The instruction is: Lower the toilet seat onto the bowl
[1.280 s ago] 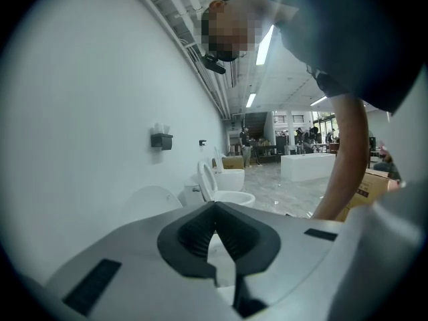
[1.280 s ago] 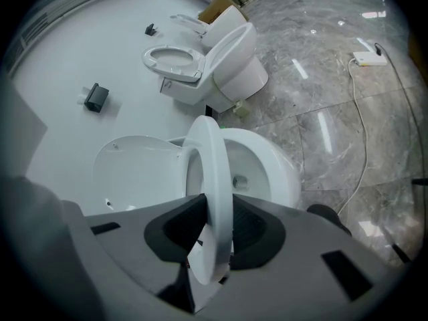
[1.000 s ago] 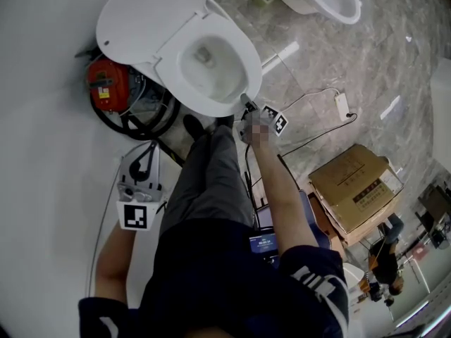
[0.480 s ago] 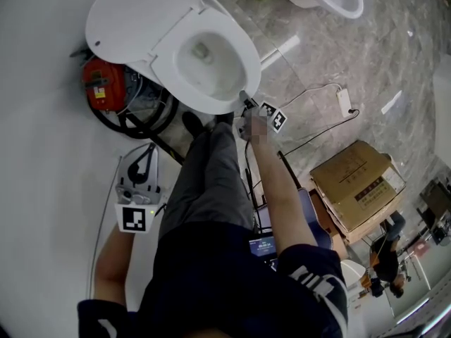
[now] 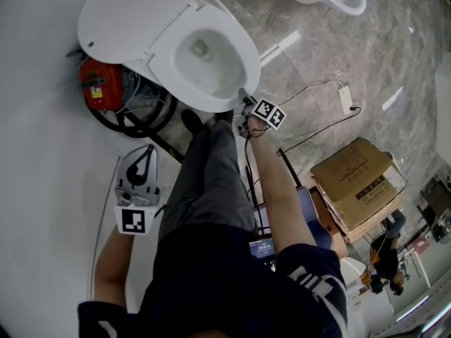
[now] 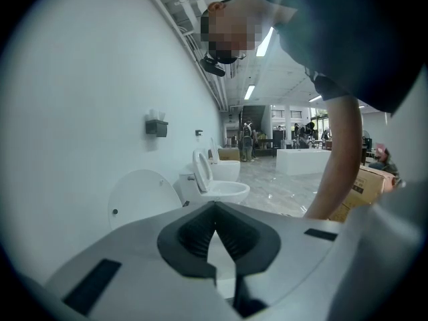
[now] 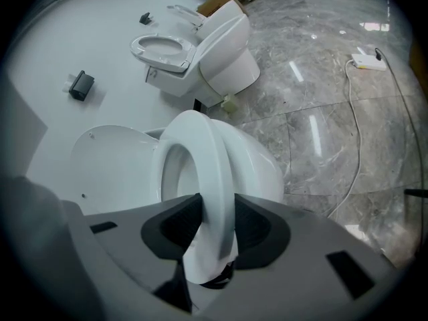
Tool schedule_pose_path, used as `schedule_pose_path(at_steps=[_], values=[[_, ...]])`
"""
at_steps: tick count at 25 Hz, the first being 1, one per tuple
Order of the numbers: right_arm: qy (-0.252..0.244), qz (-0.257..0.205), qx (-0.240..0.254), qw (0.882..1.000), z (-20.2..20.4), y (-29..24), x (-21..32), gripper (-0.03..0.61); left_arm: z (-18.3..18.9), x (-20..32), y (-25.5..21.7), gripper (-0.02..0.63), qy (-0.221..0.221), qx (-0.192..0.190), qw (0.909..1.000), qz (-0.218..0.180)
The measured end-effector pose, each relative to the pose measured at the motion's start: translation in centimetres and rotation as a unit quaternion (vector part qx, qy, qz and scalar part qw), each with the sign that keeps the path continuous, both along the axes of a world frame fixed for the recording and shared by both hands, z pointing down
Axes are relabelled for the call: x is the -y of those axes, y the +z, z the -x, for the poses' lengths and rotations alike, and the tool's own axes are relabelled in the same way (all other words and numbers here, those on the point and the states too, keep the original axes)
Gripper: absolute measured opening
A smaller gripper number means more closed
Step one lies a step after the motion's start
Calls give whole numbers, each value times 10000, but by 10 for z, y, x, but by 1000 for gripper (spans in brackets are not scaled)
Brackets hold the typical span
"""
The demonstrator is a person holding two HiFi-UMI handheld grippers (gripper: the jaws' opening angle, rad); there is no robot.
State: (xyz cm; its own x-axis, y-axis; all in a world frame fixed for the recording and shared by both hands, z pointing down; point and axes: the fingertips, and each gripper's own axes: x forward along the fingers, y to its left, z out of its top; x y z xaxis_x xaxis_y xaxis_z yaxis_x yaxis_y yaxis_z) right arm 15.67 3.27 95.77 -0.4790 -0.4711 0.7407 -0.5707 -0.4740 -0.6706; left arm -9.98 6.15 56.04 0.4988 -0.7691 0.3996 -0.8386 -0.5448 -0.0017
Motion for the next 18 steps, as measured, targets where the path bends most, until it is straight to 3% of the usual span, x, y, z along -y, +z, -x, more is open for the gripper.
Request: schedule_pose_path(at_steps=[18], values=[[-309, 317, -300, 9986, -5, 34, -2, 172, -2, -1, 20, 25, -8, 66, 9998, 172]])
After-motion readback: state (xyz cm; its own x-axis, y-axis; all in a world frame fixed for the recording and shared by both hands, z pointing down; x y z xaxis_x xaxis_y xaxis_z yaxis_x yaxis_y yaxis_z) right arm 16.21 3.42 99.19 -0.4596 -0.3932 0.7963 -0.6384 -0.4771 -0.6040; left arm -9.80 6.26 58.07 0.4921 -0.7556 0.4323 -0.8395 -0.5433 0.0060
